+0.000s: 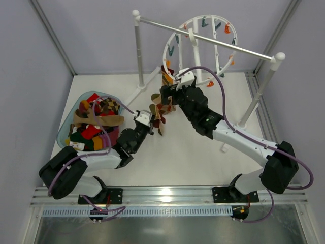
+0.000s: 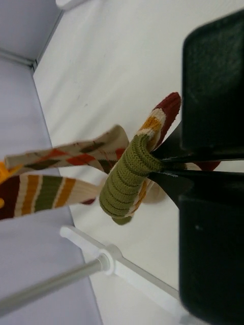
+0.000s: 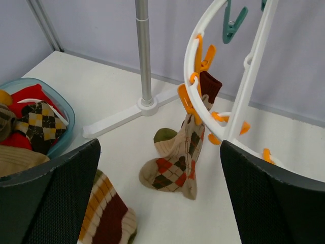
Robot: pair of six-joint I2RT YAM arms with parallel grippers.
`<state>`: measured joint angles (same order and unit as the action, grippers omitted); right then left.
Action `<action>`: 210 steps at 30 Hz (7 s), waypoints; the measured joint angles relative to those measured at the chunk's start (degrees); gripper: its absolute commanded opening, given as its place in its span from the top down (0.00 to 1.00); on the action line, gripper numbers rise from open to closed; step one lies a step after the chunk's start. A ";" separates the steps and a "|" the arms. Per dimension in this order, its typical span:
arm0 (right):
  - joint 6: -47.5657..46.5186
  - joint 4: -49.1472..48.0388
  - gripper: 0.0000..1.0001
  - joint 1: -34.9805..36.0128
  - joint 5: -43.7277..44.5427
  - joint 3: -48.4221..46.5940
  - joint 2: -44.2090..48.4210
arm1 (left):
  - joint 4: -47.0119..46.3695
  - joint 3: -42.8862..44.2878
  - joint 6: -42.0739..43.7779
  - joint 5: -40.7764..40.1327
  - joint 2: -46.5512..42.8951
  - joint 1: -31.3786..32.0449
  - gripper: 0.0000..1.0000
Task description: Remove the socks clipped to the hanger
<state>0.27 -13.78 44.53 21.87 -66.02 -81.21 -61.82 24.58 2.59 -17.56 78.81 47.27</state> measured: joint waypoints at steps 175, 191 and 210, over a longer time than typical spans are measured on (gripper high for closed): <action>-0.59 6.80 0.00 -0.02 -20.22 8.57 19.02 | -11.67 6.21 -8.72 1.75 7.98 9.99 1.00; -0.90 11.76 0.00 0.28 -21.75 -2.43 6.19 | -4.61 2.01 -1.55 1.66 0.87 9.99 1.00; -0.61 14.75 0.07 5.03 2.32 -9.09 -3.82 | -4.39 -0.20 0.66 2.84 0.61 9.99 1.00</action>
<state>-0.34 0.97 49.56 24.18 -75.11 -85.03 -66.22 24.38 3.25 -14.72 79.42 57.25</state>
